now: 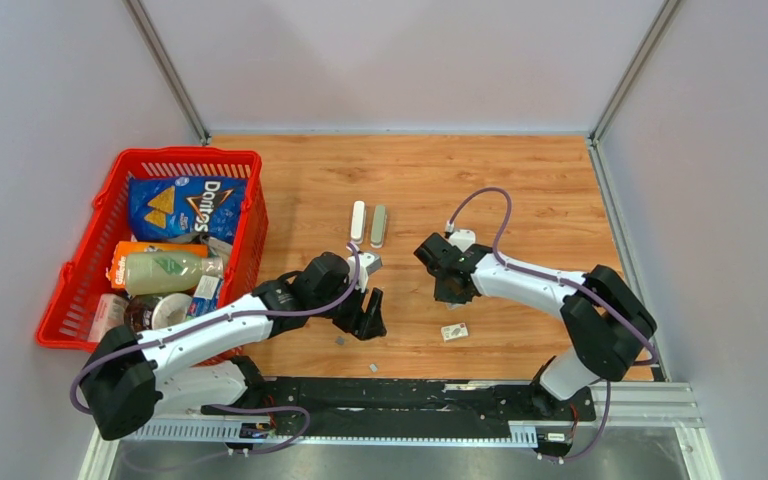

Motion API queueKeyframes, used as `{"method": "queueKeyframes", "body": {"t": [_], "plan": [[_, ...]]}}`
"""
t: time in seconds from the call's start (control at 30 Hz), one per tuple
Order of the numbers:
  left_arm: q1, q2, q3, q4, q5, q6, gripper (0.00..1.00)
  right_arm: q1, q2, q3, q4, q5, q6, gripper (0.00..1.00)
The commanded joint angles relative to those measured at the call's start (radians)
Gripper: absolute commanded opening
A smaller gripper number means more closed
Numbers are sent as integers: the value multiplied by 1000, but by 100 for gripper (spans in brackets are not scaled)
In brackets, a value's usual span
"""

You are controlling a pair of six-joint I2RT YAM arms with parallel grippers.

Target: Unload the staples from the stapler

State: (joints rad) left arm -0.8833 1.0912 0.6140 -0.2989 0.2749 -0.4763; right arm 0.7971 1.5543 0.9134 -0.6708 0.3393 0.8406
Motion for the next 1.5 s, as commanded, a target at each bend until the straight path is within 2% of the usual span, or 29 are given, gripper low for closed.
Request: {"method": "queueKeyframes", "body": {"t": [0.0,0.1,0.27,0.5,0.63,0.97,1.1,1.47], "plan": [[-5,3,3,10,0,-5,73,-2,-66,38,-15,26,-5,24],[-5,-4,1,6,-2,-7,73,1,-164,4,-39,20,3,25],[-5,-17,4,0,-11,-13,73,-1,-335,-97,-95,-14,12,32],[-3,-30,32,-16,-20,-15,74,7,-508,-255,-177,-68,49,32],[-2,-36,35,-16,-25,-24,74,11,-560,-335,-158,-129,69,32],[-5,-54,27,-14,-17,-53,73,56,-485,-372,-86,-151,55,37],[-3,-56,27,-17,-22,-53,74,56,-406,-346,-36,-143,-3,41],[-5,-59,18,-32,-26,-48,74,65,-188,-263,91,-201,-135,40]]}}
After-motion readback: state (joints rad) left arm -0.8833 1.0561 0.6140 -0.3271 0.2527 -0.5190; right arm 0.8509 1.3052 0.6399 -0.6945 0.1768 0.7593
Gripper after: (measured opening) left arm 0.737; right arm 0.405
